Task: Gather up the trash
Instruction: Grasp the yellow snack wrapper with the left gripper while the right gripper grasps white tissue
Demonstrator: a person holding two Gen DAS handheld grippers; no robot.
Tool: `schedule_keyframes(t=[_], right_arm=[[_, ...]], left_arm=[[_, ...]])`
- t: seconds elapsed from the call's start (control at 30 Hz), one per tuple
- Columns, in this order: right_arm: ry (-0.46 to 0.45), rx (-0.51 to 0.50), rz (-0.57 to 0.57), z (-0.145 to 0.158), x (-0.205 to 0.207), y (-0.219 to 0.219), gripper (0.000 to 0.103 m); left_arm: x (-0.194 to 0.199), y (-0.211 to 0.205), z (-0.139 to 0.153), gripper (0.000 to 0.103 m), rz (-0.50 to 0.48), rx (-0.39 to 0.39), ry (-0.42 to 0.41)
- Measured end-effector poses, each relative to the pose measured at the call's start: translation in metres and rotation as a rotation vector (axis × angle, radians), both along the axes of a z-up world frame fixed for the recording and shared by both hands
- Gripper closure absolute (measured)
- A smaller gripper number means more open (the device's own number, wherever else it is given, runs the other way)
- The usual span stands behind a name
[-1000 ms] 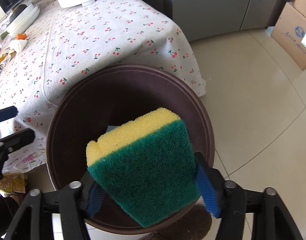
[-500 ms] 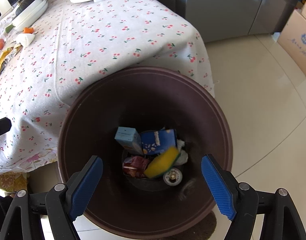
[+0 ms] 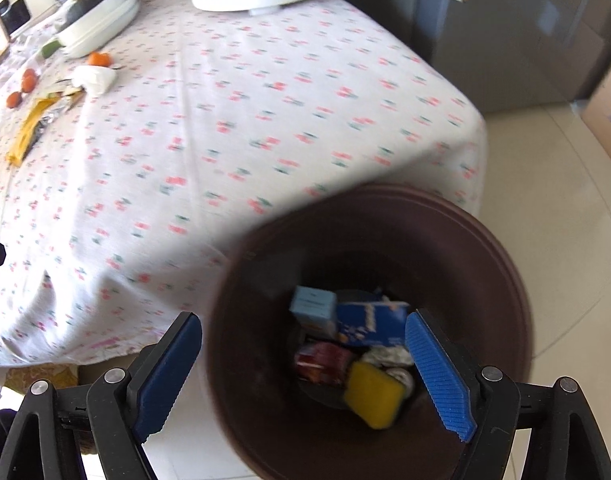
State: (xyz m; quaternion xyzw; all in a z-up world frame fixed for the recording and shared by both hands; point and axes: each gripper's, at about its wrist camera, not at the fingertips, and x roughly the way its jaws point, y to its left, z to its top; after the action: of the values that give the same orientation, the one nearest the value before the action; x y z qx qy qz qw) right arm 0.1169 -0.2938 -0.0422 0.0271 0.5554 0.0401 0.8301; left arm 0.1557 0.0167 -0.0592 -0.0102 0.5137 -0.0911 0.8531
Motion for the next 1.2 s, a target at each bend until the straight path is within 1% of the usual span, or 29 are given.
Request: schedule_keyframes(t=[0.13,0.3,0.43,0.5,0.57,0.67,0.83,1.0,1.07,1.2], right_arm=[[-0.012,0.008,0.038,0.003,0.012,0.032,0.016],[-0.028,0.016,0.080,0.001,0.032,0.072,0.015],[-0.033,0.009,0.111,-0.006,0.055,0.101,0.015],[-0.024,-0.005,0.125,-0.012,0.068,0.114,0.015],[-0.022,-0.007,0.136,-0.016,0.083,0.126,0.015],[-0.037,0.000,0.159,-0.019,0.103,0.142,0.015],[-0.066,0.012,0.190,-0.022,0.140,0.165,0.015],[-0.107,0.052,0.199,-0.023,0.176,0.187,0.015],[-0.117,0.061,0.206,-0.026,0.186,0.195,0.015],[-0.137,0.082,0.227,-0.032,0.202,0.212,0.018]], left_arm=[[0.005,0.037,-0.002,0.006,0.062,0.008,-0.005],[0.023,0.077,-0.010,0.006,0.104,0.071,0.007],[0.044,0.107,-0.020,0.006,0.137,0.098,0.018],[0.057,0.118,-0.024,0.006,0.144,0.095,0.018],[0.070,0.126,-0.027,0.006,0.146,0.075,0.011],[0.092,0.131,-0.031,0.006,0.142,0.042,-0.008],[0.130,0.129,-0.034,0.008,0.113,0.037,-0.042],[0.156,0.125,-0.041,0.017,0.097,0.010,-0.044],[0.161,0.122,-0.044,0.023,0.089,0.018,-0.047],[0.167,0.118,-0.051,0.030,0.066,0.020,-0.037]])
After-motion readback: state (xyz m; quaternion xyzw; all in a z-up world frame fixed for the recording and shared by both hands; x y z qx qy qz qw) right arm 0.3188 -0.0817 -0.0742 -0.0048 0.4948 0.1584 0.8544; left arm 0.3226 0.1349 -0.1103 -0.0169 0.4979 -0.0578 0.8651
